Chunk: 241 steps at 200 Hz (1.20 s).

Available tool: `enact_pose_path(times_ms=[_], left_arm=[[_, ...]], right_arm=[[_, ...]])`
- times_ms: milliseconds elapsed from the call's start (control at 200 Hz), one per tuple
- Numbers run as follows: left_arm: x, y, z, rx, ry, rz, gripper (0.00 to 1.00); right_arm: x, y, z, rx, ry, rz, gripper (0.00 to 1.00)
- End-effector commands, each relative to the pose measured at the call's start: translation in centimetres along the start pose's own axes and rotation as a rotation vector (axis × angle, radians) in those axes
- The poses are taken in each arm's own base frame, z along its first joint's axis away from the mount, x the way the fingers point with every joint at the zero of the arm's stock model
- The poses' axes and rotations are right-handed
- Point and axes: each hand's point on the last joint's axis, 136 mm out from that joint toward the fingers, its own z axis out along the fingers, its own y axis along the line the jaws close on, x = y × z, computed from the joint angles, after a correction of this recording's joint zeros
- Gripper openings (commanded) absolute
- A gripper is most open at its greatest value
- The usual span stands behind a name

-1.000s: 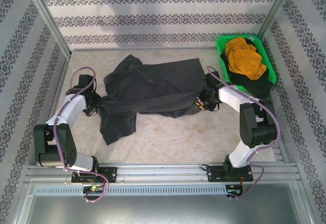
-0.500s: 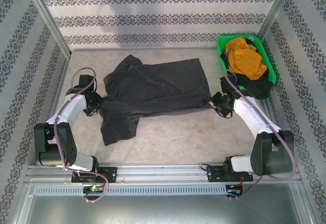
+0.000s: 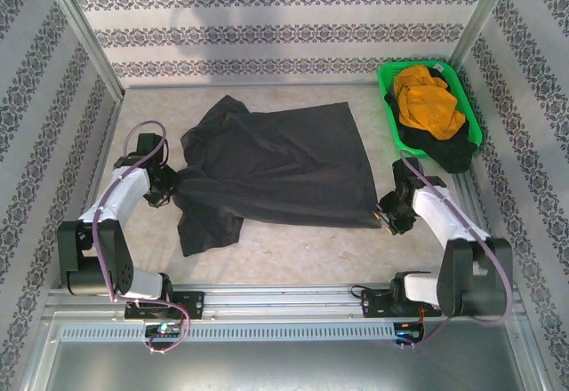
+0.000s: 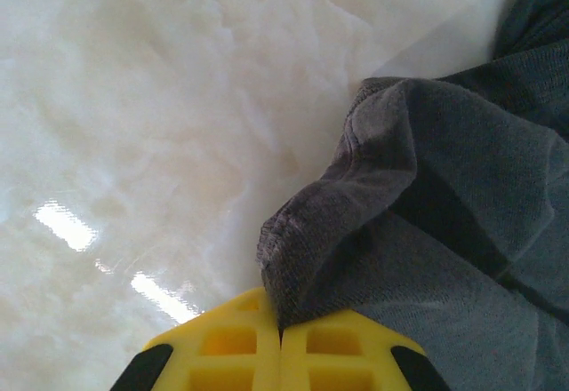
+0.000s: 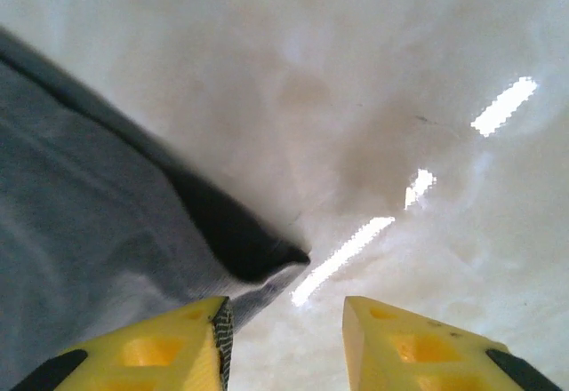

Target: Fold and stack the t-shirts

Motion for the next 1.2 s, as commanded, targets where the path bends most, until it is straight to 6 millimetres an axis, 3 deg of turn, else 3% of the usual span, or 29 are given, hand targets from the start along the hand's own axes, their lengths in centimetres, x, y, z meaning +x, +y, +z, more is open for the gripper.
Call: enact_pose_path(times_ms=[0, 240, 510, 779, 999, 1109, 1199], left_arm=[[0.9, 1.5, -0.3, -0.033, 0.023, -0.018, 0.0], [1.0, 1.4, -0.2, -0.023, 0.029, -0.012, 0.0], [1.1, 1.3, -0.2, -0.017, 0.03, -0.011, 0.0], [1.1, 1.2, -0.2, -0.009, 0.03, -0.006, 0.0], [1.1, 1.2, -0.2, -0.006, 0.03, -0.007, 0.0], [1.1, 1.1, -0.3, -0.004, 0.027, -0.01, 0.0], [0.9, 1.1, -0.7, -0.003, 0.021, -0.01, 0.0]], right_arm=[[-0.4, 0.0, -0.5, -0.028, -0.046, 0.054, 0.41], [1.7, 1.1, 1.6, -0.058, 0.054, 0.091, 0.43], [2.8, 0.7, 3.0, -0.033, 0.107, 0.167, 0.44], [1.2, 1.8, 4.5, 0.01, 0.098, 0.153, 0.48], [1.9, 1.3, 5.5, 0.071, 0.161, 0.139, 0.48], [1.7, 1.6, 5.2, 0.065, 0.154, 0.145, 0.48], [0.8, 2.2, 3.7, 0.047, 0.097, 0.11, 0.52]])
